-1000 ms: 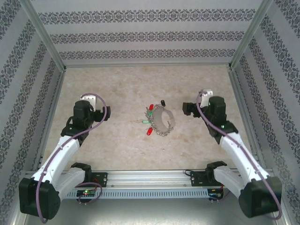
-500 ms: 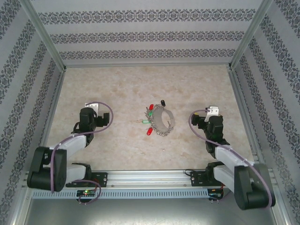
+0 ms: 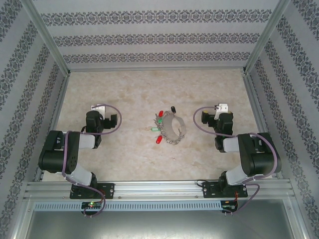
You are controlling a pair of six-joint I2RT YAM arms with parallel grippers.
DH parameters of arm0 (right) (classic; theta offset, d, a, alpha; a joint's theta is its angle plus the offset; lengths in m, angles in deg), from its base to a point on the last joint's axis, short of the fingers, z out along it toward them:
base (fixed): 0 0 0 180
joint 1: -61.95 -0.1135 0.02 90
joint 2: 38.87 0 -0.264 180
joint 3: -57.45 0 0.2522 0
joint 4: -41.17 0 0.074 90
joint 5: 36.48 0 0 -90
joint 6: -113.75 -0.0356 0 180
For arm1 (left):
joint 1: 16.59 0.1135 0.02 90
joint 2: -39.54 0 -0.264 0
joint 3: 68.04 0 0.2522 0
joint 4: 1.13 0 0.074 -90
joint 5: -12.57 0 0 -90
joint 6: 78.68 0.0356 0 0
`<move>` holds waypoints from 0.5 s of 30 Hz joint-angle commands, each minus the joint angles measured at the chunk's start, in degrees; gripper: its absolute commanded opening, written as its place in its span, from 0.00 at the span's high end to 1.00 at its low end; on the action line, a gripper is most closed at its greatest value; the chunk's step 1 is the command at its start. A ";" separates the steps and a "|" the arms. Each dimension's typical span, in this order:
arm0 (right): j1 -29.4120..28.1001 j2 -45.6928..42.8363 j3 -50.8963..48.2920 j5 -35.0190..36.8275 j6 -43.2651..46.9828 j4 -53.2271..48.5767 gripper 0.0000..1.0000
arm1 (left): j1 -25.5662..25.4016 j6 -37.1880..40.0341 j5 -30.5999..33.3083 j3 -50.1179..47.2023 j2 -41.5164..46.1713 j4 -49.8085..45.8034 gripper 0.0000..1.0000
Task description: Put the keys on the keyring
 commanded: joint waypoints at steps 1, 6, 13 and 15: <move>0.66 -0.81 1.91 3.25 -1.40 0.22 0.02 | 0.69 -0.03 -0.75 0.12 -0.12 4.78 0.00; 0.44 -0.56 1.63 3.59 -1.08 1.13 0.02 | 0.69 -0.04 -0.70 -0.02 -0.16 5.06 0.00; -0.41 -0.67 1.92 4.30 -0.27 0.70 0.02 | 0.69 -0.06 -0.70 -0.10 -0.02 5.15 0.00; -0.46 -0.70 1.91 4.37 -0.23 0.70 0.02 | 0.69 -0.04 -0.70 -0.11 -0.02 5.15 0.00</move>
